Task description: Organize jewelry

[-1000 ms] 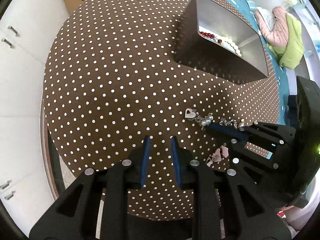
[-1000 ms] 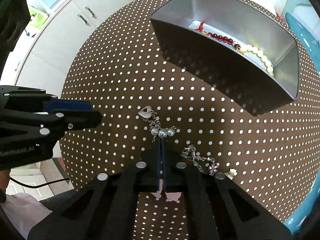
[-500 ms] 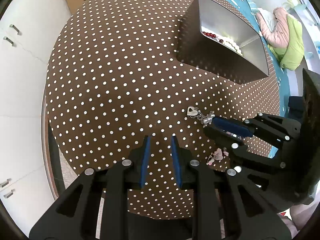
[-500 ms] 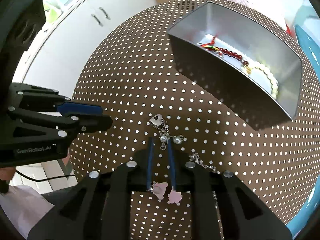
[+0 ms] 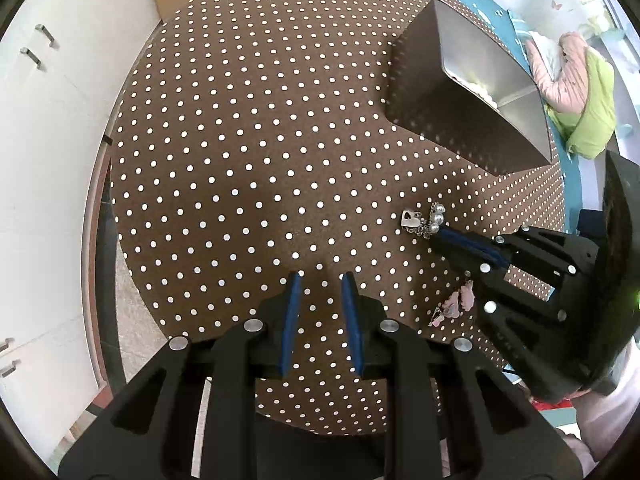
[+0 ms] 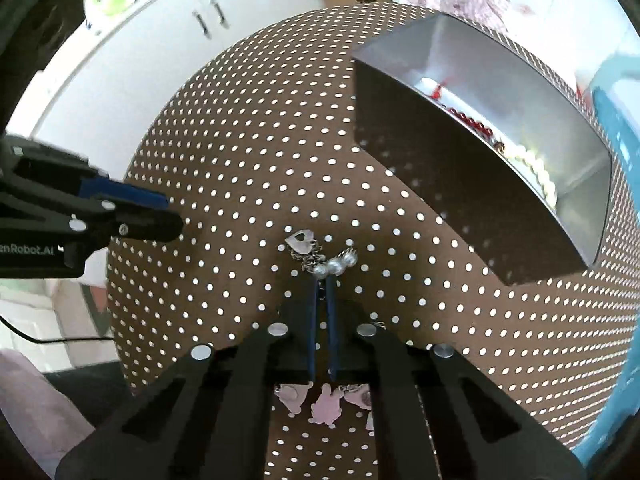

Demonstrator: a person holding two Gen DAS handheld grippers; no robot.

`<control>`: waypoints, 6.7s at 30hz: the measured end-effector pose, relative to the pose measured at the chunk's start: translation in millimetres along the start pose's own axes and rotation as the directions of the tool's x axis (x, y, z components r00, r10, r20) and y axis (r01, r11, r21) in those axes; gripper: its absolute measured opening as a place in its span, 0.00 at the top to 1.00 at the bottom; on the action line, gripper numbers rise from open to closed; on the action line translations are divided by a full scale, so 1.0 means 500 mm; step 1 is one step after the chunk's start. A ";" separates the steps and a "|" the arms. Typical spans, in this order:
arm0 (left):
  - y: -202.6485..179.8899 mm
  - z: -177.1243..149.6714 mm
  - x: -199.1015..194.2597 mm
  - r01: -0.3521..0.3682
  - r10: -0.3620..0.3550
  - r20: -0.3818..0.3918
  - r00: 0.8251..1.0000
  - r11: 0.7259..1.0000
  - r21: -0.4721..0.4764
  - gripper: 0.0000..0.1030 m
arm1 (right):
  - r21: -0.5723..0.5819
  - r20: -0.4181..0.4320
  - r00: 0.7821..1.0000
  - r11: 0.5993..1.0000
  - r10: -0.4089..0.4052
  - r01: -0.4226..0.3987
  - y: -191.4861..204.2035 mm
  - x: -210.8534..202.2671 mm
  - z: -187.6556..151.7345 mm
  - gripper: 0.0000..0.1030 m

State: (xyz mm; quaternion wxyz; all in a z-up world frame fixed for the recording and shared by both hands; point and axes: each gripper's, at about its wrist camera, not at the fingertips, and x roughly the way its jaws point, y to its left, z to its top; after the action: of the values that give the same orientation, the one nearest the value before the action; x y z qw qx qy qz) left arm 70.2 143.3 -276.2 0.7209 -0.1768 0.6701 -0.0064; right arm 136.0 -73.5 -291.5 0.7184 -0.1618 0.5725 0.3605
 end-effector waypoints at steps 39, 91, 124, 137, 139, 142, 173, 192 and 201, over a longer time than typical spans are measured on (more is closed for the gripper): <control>-0.054 -0.009 0.009 0.010 -0.010 -0.003 1.000 1.000 0.022 0.79 | 0.362 -0.077 0.997 0.931 -0.018 0.045 -0.042 0.008 0.067 0.84; -0.377 0.005 0.197 0.059 0.002 -0.139 0.990 0.898 0.435 0.77 | 0.626 0.183 0.977 0.779 -0.112 -0.028 -0.125 -0.223 -0.084 0.88; -0.328 0.177 -0.044 0.043 -0.111 0.179 0.978 0.938 0.345 0.92 | 0.545 0.294 0.948 0.836 -0.124 -0.060 -0.163 -0.302 0.017 0.88; -0.347 0.268 -0.026 0.055 -0.110 0.168 0.980 0.951 0.304 0.92 | 0.507 0.282 0.957 0.858 -0.073 -0.084 -0.197 -0.277 0.087 0.88; -0.346 0.272 -0.013 0.047 -0.097 0.159 0.983 0.955 0.292 0.82 | 0.504 0.262 0.963 0.860 -0.063 -0.081 -0.202 -0.265 0.090 0.86; -0.340 0.283 0.008 0.031 -0.070 0.138 0.988 0.964 0.264 0.61 | 0.503 0.232 0.970 0.862 -0.066 -0.061 -0.204 -0.252 0.097 0.86; -0.315 0.106 0.030 0.013 -0.036 0.070 0.997 0.951 0.308 0.48 | 0.520 0.041 0.995 0.852 -0.090 0.055 -0.114 -0.176 -0.050 0.34; -0.228 -0.084 0.079 -0.041 0.040 0.008 0.999 0.966 0.254 0.36 | 0.441 -0.017 1.000 0.897 -0.019 0.025 -0.032 -0.063 -0.113 0.79; -0.218 -0.125 0.103 -0.049 0.056 -0.020 0.998 0.966 0.253 0.36 | 0.358 -0.045 0.990 0.923 -0.132 0.139 0.006 -0.011 -0.103 0.89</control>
State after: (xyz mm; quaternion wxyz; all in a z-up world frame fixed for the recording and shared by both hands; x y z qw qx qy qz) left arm 39.6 12.9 -299.6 0.7284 -0.0659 0.6779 -0.0750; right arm 97.0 -106.2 -300.6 0.7534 -0.0699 0.6234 0.1973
